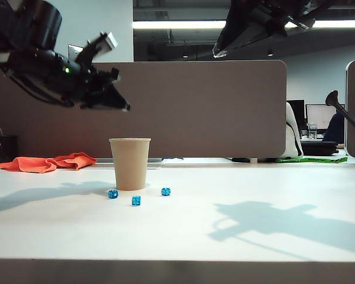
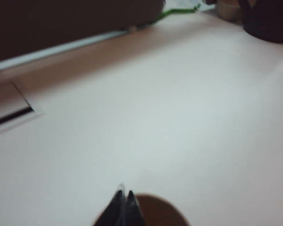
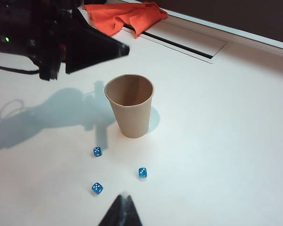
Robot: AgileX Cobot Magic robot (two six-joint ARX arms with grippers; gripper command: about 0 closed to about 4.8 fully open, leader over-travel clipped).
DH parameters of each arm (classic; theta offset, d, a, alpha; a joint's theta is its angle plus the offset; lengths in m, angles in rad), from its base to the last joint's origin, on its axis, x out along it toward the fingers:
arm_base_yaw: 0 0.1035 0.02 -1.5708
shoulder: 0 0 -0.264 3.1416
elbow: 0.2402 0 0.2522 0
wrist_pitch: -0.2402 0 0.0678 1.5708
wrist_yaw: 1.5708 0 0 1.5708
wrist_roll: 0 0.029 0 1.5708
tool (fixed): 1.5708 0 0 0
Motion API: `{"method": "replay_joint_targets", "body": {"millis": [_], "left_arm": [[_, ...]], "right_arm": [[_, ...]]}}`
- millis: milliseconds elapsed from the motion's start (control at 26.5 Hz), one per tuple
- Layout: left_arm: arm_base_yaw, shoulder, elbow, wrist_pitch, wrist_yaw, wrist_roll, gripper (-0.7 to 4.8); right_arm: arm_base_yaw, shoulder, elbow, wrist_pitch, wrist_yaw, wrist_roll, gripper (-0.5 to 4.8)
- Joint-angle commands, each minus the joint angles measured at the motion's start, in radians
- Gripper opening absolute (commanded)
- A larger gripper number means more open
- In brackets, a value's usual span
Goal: Pick up the dice with a different color and drop it into the paper cup.
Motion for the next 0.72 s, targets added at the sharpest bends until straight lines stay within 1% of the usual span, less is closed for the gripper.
{"method": "replay_joint_targets", "body": {"millis": [38, 151, 226, 302, 339, 415, 566, 716], "left_arm": [[0.000, -0.054, 0.004, 0.013, -0.093, 0.001, -0.06], [0.007, -0.091, 0.004, -0.002, -0.116, -0.001, -0.06], [0.007, -0.128, 0.003, -0.051, -0.122, -0.002, -0.06], [0.024, -0.169, -0.012, -0.089, -0.134, 0.000, -0.06], [0.033, -0.204, -0.042, -0.089, -0.154, 0.001, -0.06], [0.052, -0.250, -0.084, -0.089, -0.169, 0.000, -0.06], [0.092, -0.344, -0.166, -0.089, -0.169, -0.007, -0.06], [0.100, -0.452, -0.251, -0.089, -0.214, -0.004, -0.06]], "right_arm": [[-0.001, -0.006, 0.002, 0.051, 0.001, -0.005, -0.05], [-0.012, -0.008, 0.002, 0.094, 0.009, -0.012, -0.05], [-0.055, -0.014, 0.002, 0.111, 0.009, -0.011, -0.05], [-0.129, -0.031, -0.001, 0.108, 0.008, -0.012, -0.05], [-0.185, -0.053, -0.013, 0.111, 0.005, -0.012, -0.05], [-0.257, -0.093, -0.040, 0.119, -0.006, -0.012, -0.05], [-0.409, -0.201, -0.117, 0.121, -0.095, -0.012, -0.05], [-0.521, -0.320, -0.192, 0.121, -0.116, -0.029, -0.05]]}}
